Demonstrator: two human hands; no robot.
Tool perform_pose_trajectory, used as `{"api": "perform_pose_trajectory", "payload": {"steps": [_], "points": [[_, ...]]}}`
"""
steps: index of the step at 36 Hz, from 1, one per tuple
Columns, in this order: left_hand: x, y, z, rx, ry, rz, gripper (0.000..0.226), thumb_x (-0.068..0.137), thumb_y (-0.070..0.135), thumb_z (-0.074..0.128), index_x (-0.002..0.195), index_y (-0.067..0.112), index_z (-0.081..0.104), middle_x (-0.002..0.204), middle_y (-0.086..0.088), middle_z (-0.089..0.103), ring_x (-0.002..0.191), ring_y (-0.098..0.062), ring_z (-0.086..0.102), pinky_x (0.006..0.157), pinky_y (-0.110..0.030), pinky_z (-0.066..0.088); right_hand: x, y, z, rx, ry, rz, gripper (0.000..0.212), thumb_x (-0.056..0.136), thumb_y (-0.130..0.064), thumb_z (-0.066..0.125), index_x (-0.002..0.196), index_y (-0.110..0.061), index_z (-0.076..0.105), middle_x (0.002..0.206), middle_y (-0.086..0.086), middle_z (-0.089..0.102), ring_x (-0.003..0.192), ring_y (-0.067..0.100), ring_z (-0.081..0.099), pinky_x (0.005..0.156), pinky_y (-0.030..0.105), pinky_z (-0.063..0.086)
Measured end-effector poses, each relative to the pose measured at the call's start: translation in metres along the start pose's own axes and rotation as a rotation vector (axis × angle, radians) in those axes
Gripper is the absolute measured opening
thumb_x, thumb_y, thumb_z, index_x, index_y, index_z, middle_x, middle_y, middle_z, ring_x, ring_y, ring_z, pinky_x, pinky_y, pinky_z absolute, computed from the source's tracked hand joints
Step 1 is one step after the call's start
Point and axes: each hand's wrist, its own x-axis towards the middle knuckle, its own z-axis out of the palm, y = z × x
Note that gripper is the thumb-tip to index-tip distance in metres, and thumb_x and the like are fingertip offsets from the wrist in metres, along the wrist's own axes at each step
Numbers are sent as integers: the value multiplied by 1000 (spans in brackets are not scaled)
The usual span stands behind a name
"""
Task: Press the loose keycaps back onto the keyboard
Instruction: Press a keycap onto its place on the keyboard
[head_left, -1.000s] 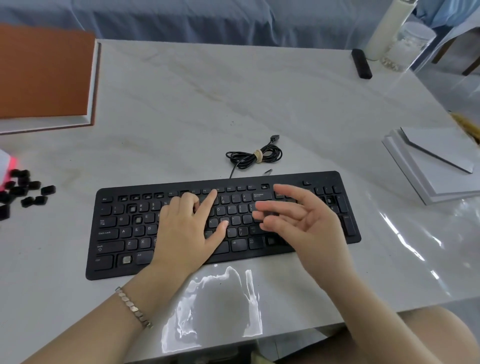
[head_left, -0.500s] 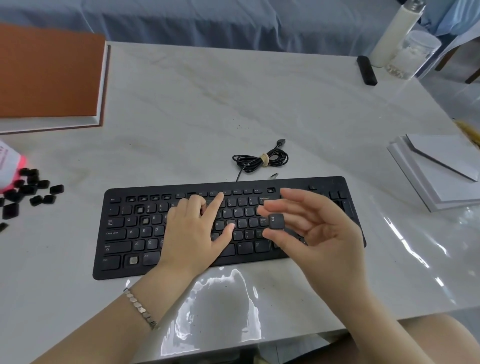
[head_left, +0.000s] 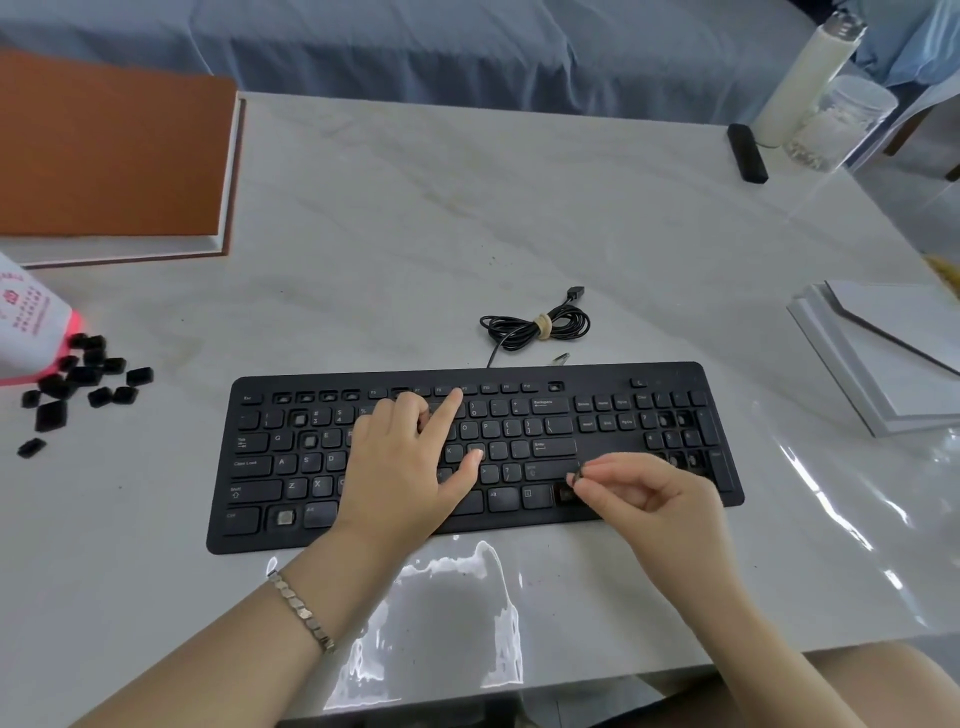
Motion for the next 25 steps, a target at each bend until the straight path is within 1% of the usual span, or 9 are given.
{"api": "perform_pose_trajectory", "payload": {"steps": [3,6,10,12,14,16,20,23,25], "points": [[0,0,0,-5,0,0,56,81,48,44,117,10,66,81,-5,46,73,-20,36,64,-33,36,5,5,-16,-49,20,45,21,69,3,76,76,-16,70,70,-2,72,67,9,68,70,14,53],[-1,1,-1,4,-2,6,56,81,48,44,117,11,66,81,-5,46,71,-22,41,63,-34,37,14,10,-34,-133,40,42,28,71,2,74,80,-23,69,66,-3,71,61,8,67,70,16,54],[0,1,-2,13,1,9,56,81,48,44,117,10,66,81,-6,47,70,-24,43,64,-34,38,27,16,-57,-255,57,-11,29,73,3,73,79,-25,68,69,-11,70,60,-1,64,63,4,47],[0,1,-2,12,2,10,56,81,48,44,117,10,66,81,-7,47,71,-24,44,63,-34,38,32,19,-67,-281,61,-7,24,73,3,73,83,-19,69,63,-18,68,60,-4,63,61,2,45],[0,1,-2,9,4,11,56,81,47,44,116,10,66,81,-7,47,72,-24,44,63,-35,39,37,23,-75,-295,67,-14,23,73,4,73,90,-11,70,62,-15,68,58,-7,62,60,2,44],[0,1,-3,9,3,13,56,81,47,45,117,10,66,81,-7,47,72,-22,42,64,-34,38,40,25,-81,-307,67,-31,24,72,7,72,92,-6,69,70,-7,67,58,-8,60,60,1,43],[0,1,-4,18,0,22,56,81,46,45,115,9,67,80,-8,47,69,-26,48,62,-35,39,47,31,-91,-396,72,-54,22,72,5,73,87,-12,69,71,-2,64,57,-10,58,59,0,42],[0,1,-4,22,-3,21,56,81,46,45,116,8,67,80,-9,47,68,-26,47,62,-34,37,55,40,-101,-510,59,-73,29,74,-2,74,81,-29,67,74,-8,65,68,-10,59,67,1,42],[1,2,-4,21,-9,19,56,81,46,44,116,8,66,81,-9,47,69,-25,46,63,-34,37,58,44,-106,-576,32,-95,23,75,-3,73,88,-22,70,75,-12,63,71,-14,57,68,-1,38]]}}
